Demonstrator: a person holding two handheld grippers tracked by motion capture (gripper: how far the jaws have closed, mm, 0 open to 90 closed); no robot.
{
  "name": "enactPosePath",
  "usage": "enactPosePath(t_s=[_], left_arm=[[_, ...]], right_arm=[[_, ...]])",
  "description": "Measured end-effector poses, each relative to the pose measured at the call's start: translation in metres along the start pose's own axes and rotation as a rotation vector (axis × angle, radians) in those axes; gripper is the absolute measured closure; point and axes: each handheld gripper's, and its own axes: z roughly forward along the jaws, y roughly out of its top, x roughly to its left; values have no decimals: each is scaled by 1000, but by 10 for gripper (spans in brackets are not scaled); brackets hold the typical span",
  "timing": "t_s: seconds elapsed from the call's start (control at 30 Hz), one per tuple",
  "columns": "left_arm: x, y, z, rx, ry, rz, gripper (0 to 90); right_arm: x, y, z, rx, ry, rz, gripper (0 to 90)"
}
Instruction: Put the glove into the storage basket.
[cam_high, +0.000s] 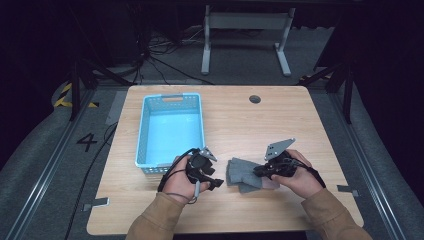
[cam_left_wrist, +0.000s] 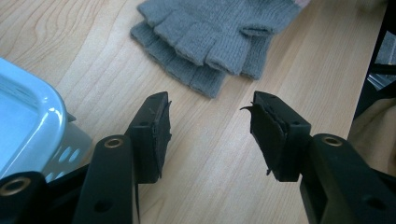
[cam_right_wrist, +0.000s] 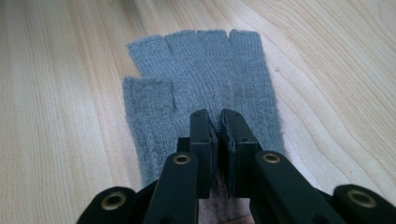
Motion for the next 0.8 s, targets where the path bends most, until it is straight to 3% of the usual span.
enactPosePath(t_s=[0.6, 0.8], left_arm=[[-1, 1, 6, 11, -16, 6, 484], [-3, 5, 8, 15, -26, 18, 486]], right_arm=[[1, -3, 5, 0, 3, 11, 788], [0, -6, -7, -39, -12, 36, 732]])
